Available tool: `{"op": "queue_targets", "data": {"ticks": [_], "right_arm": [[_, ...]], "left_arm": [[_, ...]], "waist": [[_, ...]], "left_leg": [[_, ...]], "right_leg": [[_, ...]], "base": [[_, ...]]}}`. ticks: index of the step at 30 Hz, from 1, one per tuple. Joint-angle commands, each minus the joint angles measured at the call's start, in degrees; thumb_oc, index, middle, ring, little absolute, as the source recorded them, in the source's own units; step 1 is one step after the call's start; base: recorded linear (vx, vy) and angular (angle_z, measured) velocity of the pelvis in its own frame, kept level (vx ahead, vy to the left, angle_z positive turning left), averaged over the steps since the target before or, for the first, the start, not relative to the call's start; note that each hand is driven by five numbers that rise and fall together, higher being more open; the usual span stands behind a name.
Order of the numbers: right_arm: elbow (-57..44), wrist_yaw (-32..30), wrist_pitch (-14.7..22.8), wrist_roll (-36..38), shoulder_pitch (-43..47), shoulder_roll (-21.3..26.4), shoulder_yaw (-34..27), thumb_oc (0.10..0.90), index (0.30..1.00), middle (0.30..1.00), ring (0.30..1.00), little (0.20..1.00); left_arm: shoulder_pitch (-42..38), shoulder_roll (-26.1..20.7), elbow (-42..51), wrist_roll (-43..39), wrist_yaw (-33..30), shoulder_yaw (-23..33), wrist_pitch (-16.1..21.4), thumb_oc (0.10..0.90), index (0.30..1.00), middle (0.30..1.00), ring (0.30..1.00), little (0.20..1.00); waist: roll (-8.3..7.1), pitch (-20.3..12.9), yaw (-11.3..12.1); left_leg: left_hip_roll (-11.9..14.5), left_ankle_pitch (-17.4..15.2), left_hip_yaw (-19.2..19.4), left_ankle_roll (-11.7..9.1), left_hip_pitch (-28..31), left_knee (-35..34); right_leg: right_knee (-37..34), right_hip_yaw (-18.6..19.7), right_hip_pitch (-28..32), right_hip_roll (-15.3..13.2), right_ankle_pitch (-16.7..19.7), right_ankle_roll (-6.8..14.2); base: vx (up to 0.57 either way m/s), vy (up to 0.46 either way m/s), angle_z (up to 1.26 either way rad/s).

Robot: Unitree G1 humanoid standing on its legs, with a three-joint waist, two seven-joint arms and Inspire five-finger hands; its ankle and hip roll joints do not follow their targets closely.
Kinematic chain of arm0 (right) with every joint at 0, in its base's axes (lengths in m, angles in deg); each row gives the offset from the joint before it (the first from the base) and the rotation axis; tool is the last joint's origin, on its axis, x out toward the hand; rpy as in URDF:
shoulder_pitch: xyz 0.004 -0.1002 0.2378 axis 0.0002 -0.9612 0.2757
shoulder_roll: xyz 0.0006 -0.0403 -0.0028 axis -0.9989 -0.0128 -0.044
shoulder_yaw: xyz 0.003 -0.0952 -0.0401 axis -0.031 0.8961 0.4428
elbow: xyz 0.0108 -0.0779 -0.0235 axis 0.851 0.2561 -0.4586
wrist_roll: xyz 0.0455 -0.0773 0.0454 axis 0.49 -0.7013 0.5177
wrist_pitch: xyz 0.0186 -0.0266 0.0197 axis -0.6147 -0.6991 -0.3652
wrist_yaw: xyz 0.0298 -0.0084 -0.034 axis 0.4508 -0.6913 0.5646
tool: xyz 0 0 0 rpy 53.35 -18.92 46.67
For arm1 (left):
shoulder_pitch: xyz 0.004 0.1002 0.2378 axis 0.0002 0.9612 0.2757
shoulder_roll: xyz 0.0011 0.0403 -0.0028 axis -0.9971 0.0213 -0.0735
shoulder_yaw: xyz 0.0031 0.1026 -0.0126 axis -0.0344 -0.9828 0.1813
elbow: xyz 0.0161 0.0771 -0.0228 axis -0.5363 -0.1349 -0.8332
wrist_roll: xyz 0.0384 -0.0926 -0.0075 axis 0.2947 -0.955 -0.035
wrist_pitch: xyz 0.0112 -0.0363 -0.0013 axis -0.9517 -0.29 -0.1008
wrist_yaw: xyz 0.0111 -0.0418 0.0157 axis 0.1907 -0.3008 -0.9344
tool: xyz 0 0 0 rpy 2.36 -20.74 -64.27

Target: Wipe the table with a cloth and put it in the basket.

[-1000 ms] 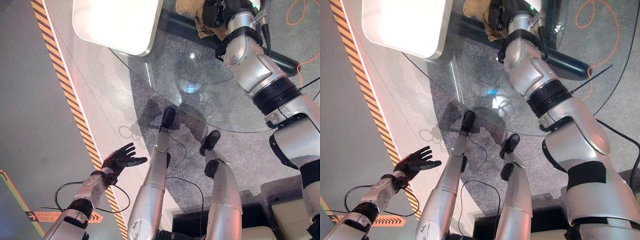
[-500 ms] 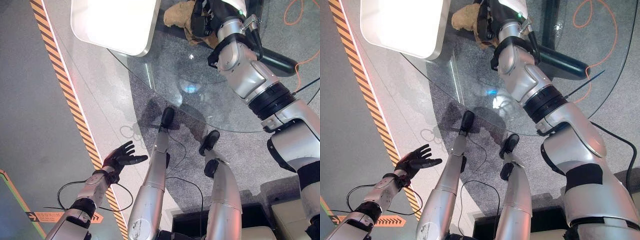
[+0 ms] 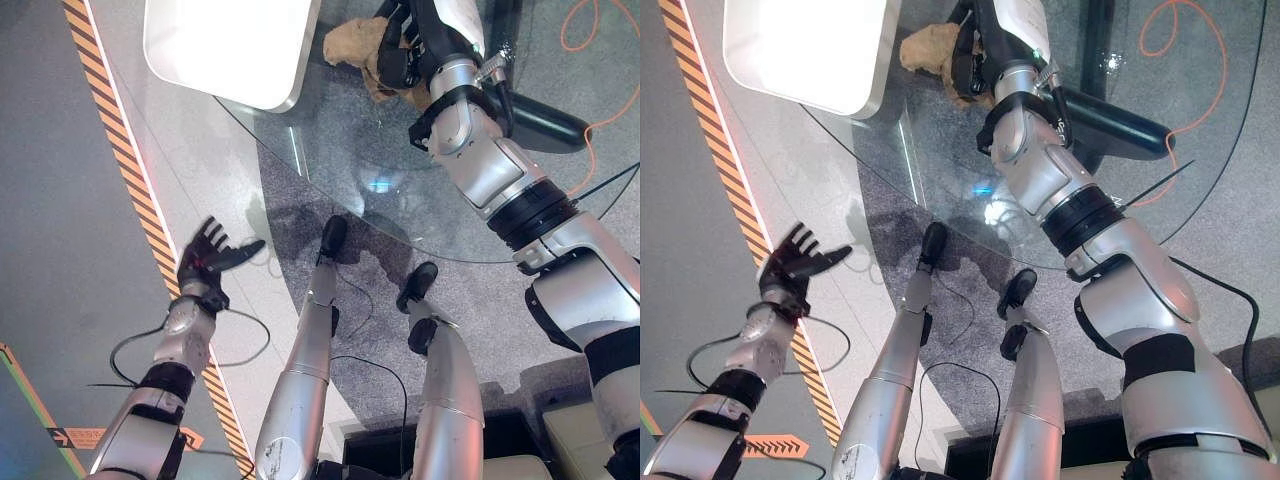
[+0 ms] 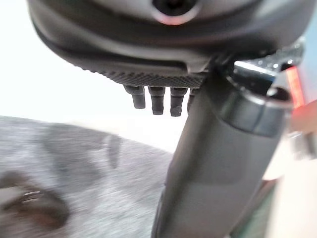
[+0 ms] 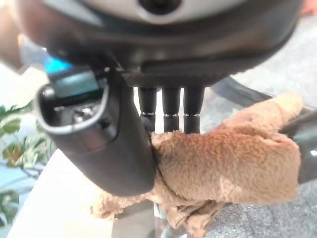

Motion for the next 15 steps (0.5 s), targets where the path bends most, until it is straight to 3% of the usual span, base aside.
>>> {"op": "queue_targets", "data": {"ticks": [1, 8, 15], "right_arm": [[-2.90, -4.37, 5.20, 3.83, -2.35, -1.03, -2.57, 0.100, 0.300, 0.300, 0.300, 0.200], [-5.37, -7.10, 7.08, 6.63, -6.35, 0.36, -5.76, 0.100, 0.300, 0.300, 0.300, 0.200], [-6.56, -7.53, 8.41, 6.66, -8.75, 0.29, -7.82, 0.100, 0.300, 0.300, 0.300, 0.200]], "left_arm": [[-2.64, -5.67, -0.15, -1.05, -9.55, 6.00, 7.98, 0.800, 0.900, 0.900, 0.900, 0.900], [-8.40, -8.13, 1.18, 0.76, -20.18, 8.34, 12.86, 0.800, 0.900, 0.900, 0.900, 0.900], [-10.88, -9.18, 2.37, 5.64, -26.34, 9.26, 15.73, 0.800, 0.900, 0.900, 0.900, 0.900]], "waist": [[-2.87, -0.57, -1.33], [-3.84, -0.57, -2.83], [-4.46, -0.57, -3.51]], "left_leg": [[-6.02, -6.90, 4.44, 6.80, 1.27, 6.47], [-5.41, -6.89, 4.95, 6.46, 1.58, 5.99], [-5.07, -7.11, 5.24, 6.19, 1.91, 5.99]], "right_leg": [[-13.88, 2.34, 4.32, 3.59, 9.82, 2.08], [-14.01, 2.92, 4.45, 3.91, 9.85, 2.25], [-14.09, 3.28, 4.83, 4.17, 9.72, 2.21]], "base": [[-0.02, -0.036, 0.01], [-0.02, -0.032, 0.00], [0.00, -0.005, 0.00]]}}
